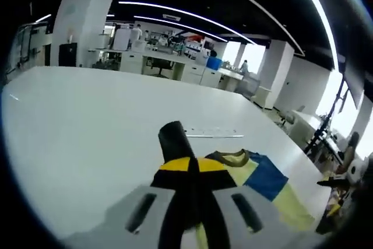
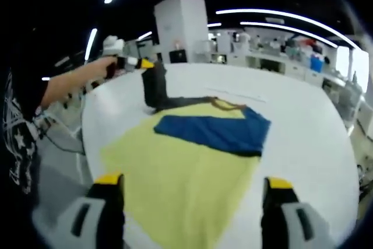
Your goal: Fold the garment on the visible template until the final outline fits inside the template.
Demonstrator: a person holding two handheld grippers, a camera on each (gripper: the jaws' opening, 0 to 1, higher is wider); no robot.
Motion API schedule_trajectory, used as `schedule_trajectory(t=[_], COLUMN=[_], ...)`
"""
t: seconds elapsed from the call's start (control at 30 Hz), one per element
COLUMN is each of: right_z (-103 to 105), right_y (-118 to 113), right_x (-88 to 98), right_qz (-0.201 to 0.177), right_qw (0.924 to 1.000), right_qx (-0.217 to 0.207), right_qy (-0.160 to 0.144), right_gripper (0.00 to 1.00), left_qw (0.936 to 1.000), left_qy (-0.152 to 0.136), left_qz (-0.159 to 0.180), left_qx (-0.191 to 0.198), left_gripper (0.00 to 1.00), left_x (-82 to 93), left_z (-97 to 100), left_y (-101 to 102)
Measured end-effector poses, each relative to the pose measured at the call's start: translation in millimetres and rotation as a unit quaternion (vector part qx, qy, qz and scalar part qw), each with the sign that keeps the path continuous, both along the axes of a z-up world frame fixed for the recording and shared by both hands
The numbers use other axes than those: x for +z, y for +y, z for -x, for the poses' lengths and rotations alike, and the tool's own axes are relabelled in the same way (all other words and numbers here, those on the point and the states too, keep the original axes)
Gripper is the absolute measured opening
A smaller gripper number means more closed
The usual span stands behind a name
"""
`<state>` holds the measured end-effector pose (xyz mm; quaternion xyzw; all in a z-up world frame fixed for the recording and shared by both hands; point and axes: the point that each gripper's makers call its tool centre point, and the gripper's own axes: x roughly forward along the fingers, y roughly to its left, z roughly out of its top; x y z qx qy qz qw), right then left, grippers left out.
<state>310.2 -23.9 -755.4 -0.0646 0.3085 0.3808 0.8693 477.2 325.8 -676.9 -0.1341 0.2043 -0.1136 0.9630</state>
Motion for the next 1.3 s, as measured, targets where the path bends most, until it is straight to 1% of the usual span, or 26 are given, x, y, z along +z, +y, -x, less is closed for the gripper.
schedule_trajectory(t=[0.13, 0.23, 0.63, 0.87, 1.03, 1.3], right_z=[1, 1, 3, 5, 6, 9], right_y=[1, 2, 1, -3, -6, -12], right_x=[-1.4, -2.7, -7.1, -13.6, -17.0, -25.1], right_qz=[-0.002, -0.003, -0.006, 0.007, 0.011, 0.023], right_qw=[1.0000, 1.0000, 0.9999, 0.9998, 0.9997, 0.9991], right_qx=[0.002, 0.002, -0.001, 0.002, 0.001, 0.002], right_qy=[0.001, 0.002, 0.010, 0.019, 0.023, 0.035], right_gripper=[0.99, 0.99, 0.99, 0.99, 0.99, 0.99], left_qw=[0.9998, 0.9993, 0.9969, 0.9935, 0.9916, 0.9879], left_qy=[-0.005, -0.007, -0.004, 0.002, 0.006, 0.014], left_qz=[0.016, 0.035, 0.058, 0.066, 0.064, 0.075], left_qx=[-0.005, -0.009, -0.052, -0.093, -0.112, -0.135], left_gripper=[0.00, 0.00, 0.00, 0.00, 0.00, 0.00], left_x=[5.4, 7.6, 4.8, -7.1, -16.3, -33.1], left_z=[-3.5, -7.3, -15.4, -13.5, -13.1, -10.6], left_y=[-17, -33, -95, -141, -163, -197])
